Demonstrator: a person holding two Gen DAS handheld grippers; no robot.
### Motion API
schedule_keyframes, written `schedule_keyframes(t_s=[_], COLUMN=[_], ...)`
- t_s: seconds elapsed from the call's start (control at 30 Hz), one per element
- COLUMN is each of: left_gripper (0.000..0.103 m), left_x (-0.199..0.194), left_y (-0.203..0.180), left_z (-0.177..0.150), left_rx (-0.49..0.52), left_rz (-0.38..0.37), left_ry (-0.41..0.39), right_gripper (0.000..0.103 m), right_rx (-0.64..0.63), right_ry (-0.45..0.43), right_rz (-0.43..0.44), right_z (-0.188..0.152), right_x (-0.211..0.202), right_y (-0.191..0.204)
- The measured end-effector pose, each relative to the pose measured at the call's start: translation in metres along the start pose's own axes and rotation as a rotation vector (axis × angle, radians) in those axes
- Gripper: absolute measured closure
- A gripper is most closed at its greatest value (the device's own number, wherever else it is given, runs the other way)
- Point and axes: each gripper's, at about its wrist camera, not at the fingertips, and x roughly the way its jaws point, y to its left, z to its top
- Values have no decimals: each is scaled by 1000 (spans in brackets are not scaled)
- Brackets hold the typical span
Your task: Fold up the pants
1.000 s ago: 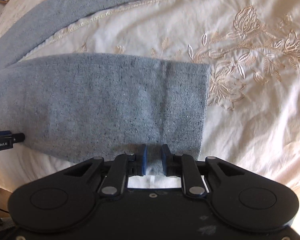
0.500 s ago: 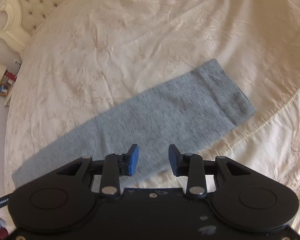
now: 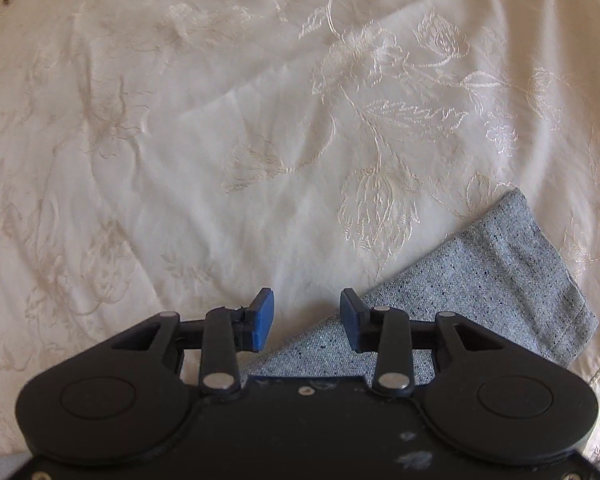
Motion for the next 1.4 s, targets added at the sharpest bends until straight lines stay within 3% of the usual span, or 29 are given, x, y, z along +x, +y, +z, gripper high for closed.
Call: schedule_keyframes(t_s=[0.07, 0.13, 0.17, 0.37, 0.6, 0.8, 1.0, 1.1, 1.13, 1.17, 1.27, 1.4], left_gripper=[45, 45, 45, 45, 44, 40, 41, 56, 77, 89, 99, 99], left_x=[5, 11, 13, 32, 68, 101, 124, 119, 117, 113, 97, 55], left_y=[2, 3, 4, 8, 12, 14, -1, -5, -5, -6, 10, 22], left_z=[1, 5, 9, 36, 59, 65, 59, 54, 51, 49, 34, 11], left_rx=[-8, -22, -29, -98, -149, -206, -164, -166, -162, -164, -226, -221], left_rz=[-6, -20, -30, -80, -85, -101, -58, -58, -57, -56, -100, -131], left_ry=[16, 30, 36, 74, 155, 252, 323, 329, 326, 317, 266, 172], right_gripper=[65, 83, 99, 99, 101, 101, 101, 101, 101, 101, 101, 101], right_rx=[-8, -30, -33, -2, 20, -2, 0, -3, -2, -1, 2, -8], right_ry=[25, 39, 48, 11, 29, 11, 5, -8, -15, -21, -44, -85], right_rz=[-45, -30, -11, 79, 90, 81, 82, 83, 84, 85, 86, 90], right_z=[-4, -12, -16, -51, -93, -99, -96, -98, -99, -100, -103, -113], right_x=[7, 4, 1, -32, -29, -30, -28, -31, -34, -36, -46, -68], right_y=[0, -4, -7, -48, -69, -69, -67, -67, -68, -69, -68, -70])
